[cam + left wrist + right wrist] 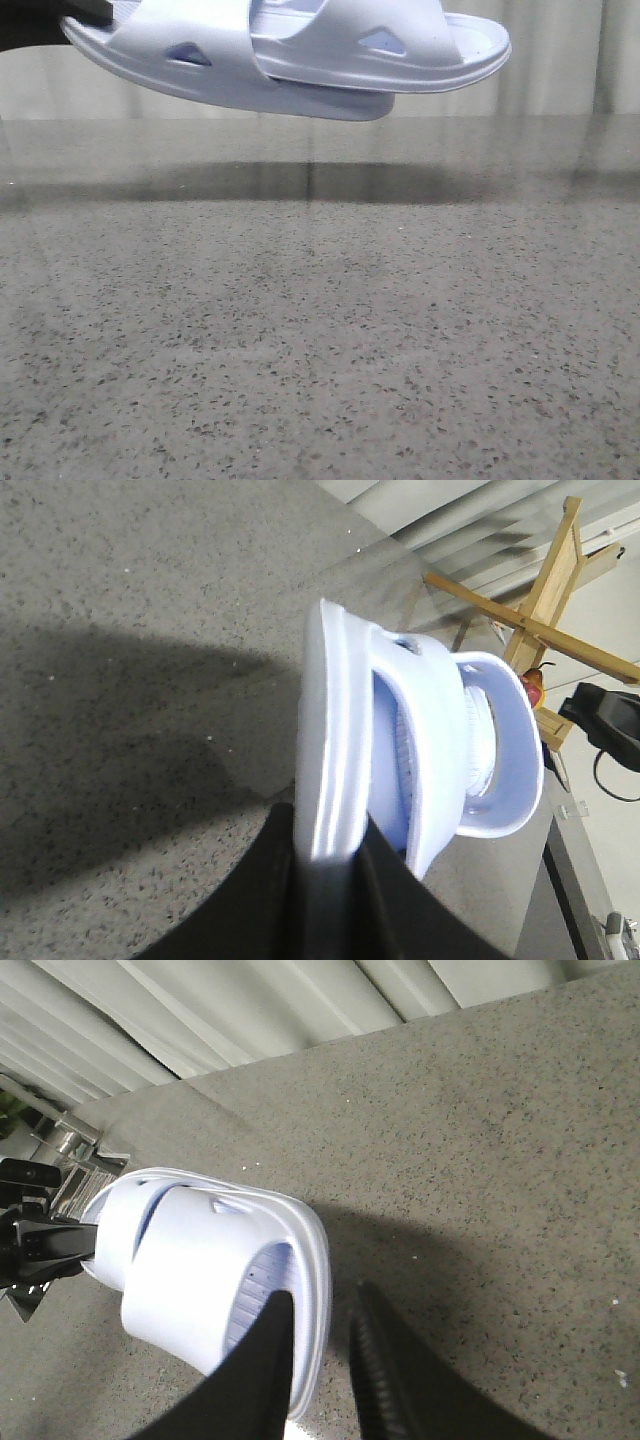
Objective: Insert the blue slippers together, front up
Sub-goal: 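Lower the stacked slippers onto the table and open both grippers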
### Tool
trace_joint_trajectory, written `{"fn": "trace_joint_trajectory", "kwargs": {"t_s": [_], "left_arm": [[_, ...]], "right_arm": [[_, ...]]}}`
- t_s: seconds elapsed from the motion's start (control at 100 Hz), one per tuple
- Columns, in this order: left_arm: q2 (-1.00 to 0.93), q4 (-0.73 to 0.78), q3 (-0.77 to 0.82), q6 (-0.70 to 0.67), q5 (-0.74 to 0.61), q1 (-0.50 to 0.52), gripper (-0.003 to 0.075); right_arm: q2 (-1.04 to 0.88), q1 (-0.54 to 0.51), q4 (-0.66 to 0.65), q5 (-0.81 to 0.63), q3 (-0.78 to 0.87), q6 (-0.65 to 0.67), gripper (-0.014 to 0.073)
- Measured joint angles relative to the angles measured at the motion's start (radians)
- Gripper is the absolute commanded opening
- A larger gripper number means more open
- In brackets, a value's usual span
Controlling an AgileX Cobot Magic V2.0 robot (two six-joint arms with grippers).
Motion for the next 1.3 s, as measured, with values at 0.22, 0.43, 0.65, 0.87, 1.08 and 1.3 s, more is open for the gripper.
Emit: {"fn": "trace_joint_trajectory", "kwargs": {"t_s": [0.22, 0.43, 0.65, 0.87, 1.08, 1.3], "left_arm": [[0.064, 0.068, 0.032, 0.01, -0.025, 0.0, 0.0015], [0.098, 0.118, 0.034, 0.02, -0.077, 0.001, 0.0016], [0.107, 0.167, 0.034, 0.076, -0.119, 0.001, 0.0087], [0.111, 0.195, 0.004, 0.124, -0.119, 0.001, 0.0335], [0.102, 0.242, -0.069, 0.131, -0.107, 0.001, 0.0388], [0.03, 0.26, -0.154, 0.131, -0.054, 0.001, 0.0348]], "right_arm": [[-0.017, 0.0, -0.007, 0.003, 0.0, 0.015, 0.01], [-0.017, 0.0, -0.012, 0.003, 0.0, 0.024, 0.01], [-0.017, 0.0, -0.018, 0.004, 0.0, 0.026, 0.01], [-0.017, 0.0, -0.035, 0.004, 0.0, 0.03, 0.01], [-0.017, 0.0, -0.05, 0.006, 0.0, 0.03, 0.01], [-0.019, 0.011, -0.06, 0.006, 0.0, 0.03, 0.0099]]}}
